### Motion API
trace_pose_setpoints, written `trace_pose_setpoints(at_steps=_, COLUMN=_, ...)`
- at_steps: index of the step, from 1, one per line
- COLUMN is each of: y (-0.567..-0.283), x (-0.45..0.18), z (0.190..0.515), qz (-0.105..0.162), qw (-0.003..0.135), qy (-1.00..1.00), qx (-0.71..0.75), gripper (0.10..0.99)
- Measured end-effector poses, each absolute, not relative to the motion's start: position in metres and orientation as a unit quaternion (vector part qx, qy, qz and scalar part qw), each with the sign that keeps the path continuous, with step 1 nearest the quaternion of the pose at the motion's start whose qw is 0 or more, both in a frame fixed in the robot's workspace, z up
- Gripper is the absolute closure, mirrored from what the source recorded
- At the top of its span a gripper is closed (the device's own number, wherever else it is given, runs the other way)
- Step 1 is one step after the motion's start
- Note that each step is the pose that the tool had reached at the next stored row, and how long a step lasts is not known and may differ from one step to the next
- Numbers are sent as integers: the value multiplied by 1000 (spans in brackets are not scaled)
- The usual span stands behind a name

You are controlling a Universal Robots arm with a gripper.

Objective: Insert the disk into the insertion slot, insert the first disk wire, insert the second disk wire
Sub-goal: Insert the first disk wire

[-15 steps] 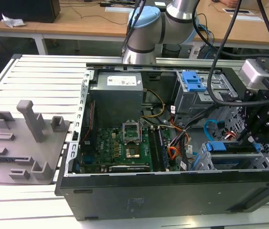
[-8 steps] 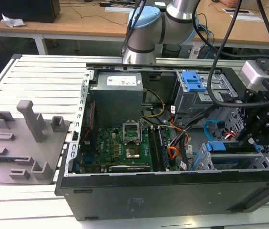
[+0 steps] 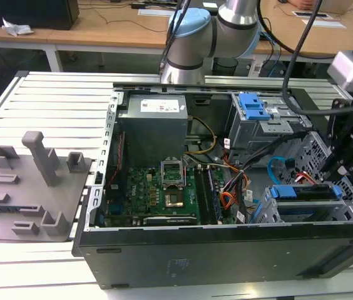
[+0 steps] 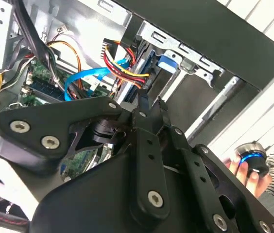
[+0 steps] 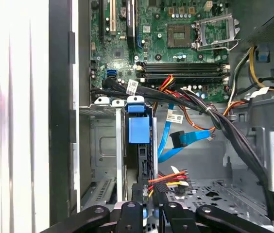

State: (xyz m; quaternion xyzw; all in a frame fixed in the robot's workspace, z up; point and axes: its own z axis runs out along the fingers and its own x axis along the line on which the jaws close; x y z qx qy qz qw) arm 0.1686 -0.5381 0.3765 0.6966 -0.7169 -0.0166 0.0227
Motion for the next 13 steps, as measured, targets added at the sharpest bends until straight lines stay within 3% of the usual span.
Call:
trace_pose_setpoints(at_steps=4, y=-538, x=169, z=377, qz=-17, qw=23, qy=-717, qx=697, gripper=863)
trace_pose_setpoints(at_steps=6, y=-538, x=169, z=377, qz=-17, qw=23, qy=-717, qx=697, gripper=980)
trace_pose_setpoints(at_steps=13, y=-538, x=169, z=378, qz=-17, qw=23, qy=-717, qx=697, gripper=980)
